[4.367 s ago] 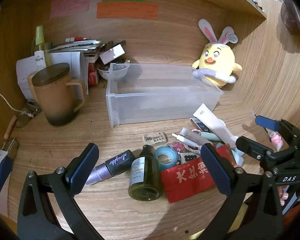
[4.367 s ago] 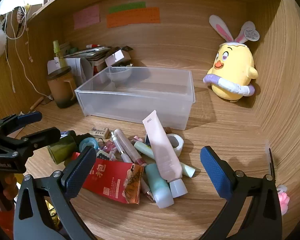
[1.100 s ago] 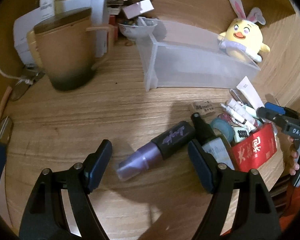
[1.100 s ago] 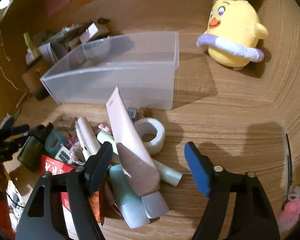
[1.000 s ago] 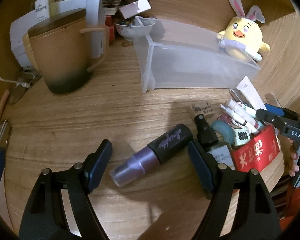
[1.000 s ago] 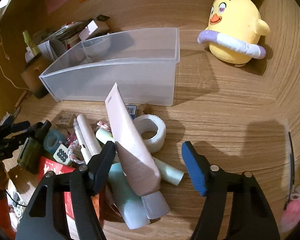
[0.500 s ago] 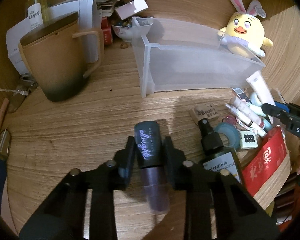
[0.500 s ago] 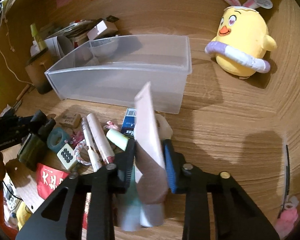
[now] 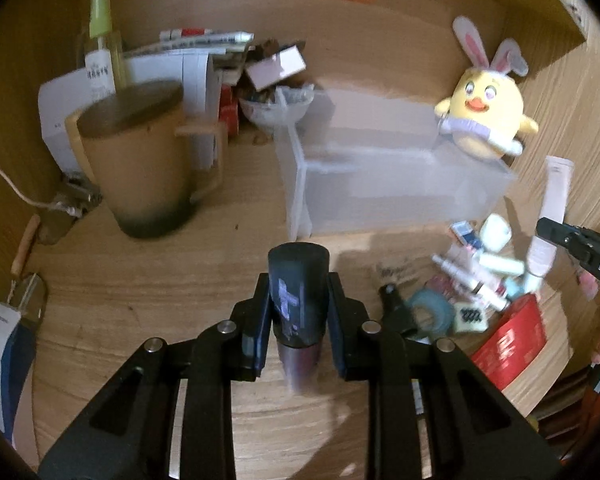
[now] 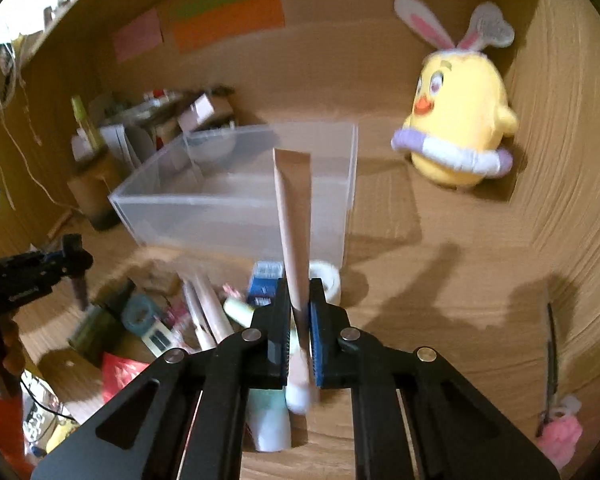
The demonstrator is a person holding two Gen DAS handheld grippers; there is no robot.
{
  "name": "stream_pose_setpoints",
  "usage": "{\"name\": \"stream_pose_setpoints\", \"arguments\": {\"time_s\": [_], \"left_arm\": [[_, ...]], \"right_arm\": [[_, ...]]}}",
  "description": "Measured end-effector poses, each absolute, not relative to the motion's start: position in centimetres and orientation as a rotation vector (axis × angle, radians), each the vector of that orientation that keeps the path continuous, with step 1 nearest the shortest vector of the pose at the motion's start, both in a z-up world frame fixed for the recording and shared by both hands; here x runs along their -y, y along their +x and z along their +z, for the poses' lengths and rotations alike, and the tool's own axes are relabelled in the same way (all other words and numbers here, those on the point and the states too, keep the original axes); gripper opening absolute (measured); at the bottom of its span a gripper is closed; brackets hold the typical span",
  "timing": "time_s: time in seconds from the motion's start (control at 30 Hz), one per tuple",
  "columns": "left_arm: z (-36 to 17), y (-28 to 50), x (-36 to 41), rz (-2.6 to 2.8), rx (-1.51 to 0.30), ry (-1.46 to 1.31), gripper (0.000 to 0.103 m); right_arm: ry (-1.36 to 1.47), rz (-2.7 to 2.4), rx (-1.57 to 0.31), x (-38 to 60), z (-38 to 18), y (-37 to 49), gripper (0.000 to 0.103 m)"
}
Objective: Organize objects
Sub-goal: 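Carry the spray bottle and pink tube over the clear plastic bin with both grippers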
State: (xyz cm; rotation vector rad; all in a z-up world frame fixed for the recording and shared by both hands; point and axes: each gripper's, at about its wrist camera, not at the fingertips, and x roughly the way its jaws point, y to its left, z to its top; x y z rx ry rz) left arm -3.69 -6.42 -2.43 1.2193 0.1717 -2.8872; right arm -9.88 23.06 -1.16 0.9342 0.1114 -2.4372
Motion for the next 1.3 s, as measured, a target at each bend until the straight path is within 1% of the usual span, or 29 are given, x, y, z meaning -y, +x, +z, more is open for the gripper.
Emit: {"name": "stream_pose_setpoints", "arguments": {"time_s": [0.5,0.83,1.03,1.3], "left_arm": [[3.2,-5.4,4.7,-3.002,-0.195,1.007,0.025],[5.0,-7.8,5.0,-2.999,-0.187,0.901,0.025],[4.9,-10.0,5.7,-2.996,-0.228,0.919,0.025],[3.9,-13.1,5.1,-2.998,-0.206,0.982,0.025]], "right_arm": [[0.715,-2.478,-0.075,-22.7,4.4,-10.4,0.007],[0.630,-2.508,-0.088,-21.1,6.3,-12.6,0.007],[0.645,-2.527,-0.152,-19.6,6.0,-14.6,0.007],[0.731,-2.536,-0.255,-18.0,4.1,-17.2,0.007]]}}
